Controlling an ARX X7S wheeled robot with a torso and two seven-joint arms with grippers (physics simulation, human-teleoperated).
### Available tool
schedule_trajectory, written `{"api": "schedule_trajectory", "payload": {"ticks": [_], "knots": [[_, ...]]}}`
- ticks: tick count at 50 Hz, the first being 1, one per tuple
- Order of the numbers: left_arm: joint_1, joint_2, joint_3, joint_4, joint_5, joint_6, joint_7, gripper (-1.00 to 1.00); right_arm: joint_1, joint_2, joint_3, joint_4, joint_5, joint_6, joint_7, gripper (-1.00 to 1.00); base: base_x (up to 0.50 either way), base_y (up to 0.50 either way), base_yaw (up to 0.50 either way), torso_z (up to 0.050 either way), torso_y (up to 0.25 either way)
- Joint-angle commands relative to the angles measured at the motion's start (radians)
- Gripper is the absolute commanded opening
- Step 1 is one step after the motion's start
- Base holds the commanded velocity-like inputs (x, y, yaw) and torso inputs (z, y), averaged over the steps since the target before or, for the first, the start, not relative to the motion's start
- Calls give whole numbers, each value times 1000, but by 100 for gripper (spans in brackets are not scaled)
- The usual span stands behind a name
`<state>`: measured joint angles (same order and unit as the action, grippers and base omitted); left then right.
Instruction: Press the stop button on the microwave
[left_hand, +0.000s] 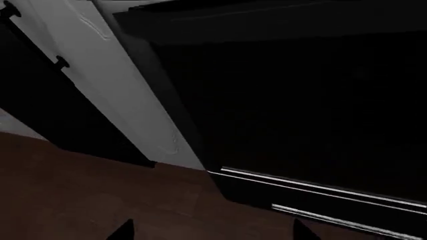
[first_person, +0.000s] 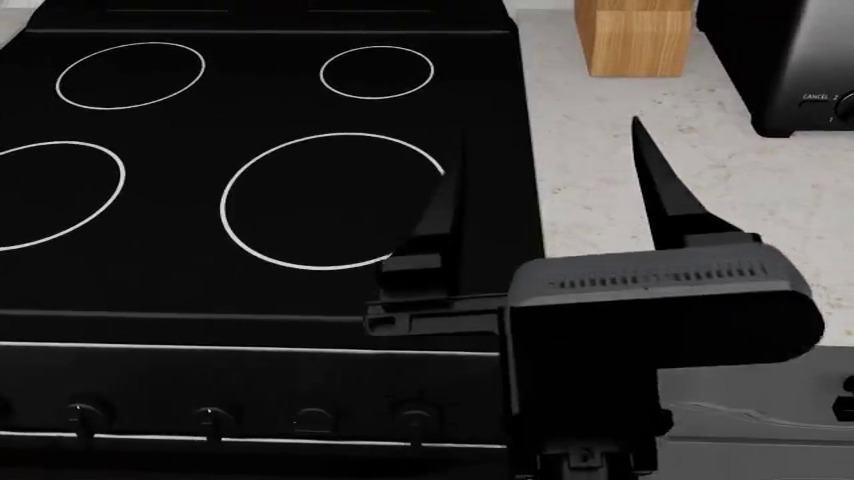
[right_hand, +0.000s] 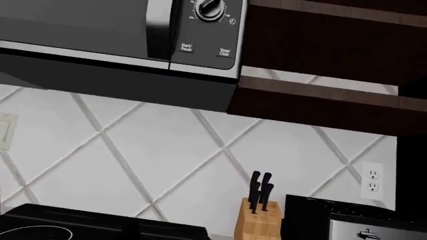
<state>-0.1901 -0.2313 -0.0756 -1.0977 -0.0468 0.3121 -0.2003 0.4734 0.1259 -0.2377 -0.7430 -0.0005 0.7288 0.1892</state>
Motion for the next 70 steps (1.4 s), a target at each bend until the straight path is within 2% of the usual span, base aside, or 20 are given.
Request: {"api": "schedule_trajectory", "payload": {"ticks": [1, 15, 28, 35, 51, 70], "knots": [[0, -3, -76, -211, 30, -5, 22, 100, 183, -14, -22, -77, -1, 176, -2, 100, 0, 0, 0, 50, 66], [13, 0, -84, -211, 36, -32, 22, 100, 496, -43, -19, -103, 15, 416, -10, 100, 0, 0, 0, 50, 65], [13, 0, -84, -211, 36, -32, 22, 100, 676, -58, -15, 54, 34, 444, -16, 100, 0, 0, 0, 50, 66], [13, 0, -84, -211, 36, -32, 22, 100, 772, -73, -8, 193, 48, 399, -13, 100, 0, 0, 0, 50, 66], [13, 0, -84, -211, 36, -32, 22, 100, 1016, -102, 0, 730, 88, 178, -1, 100, 0, 0, 0, 50, 67], [13, 0, -84, -211, 36, -32, 22, 100, 1233, -117, -74, 1272, 191, -37, 59, 100, 0, 0, 0, 50, 69]]}}
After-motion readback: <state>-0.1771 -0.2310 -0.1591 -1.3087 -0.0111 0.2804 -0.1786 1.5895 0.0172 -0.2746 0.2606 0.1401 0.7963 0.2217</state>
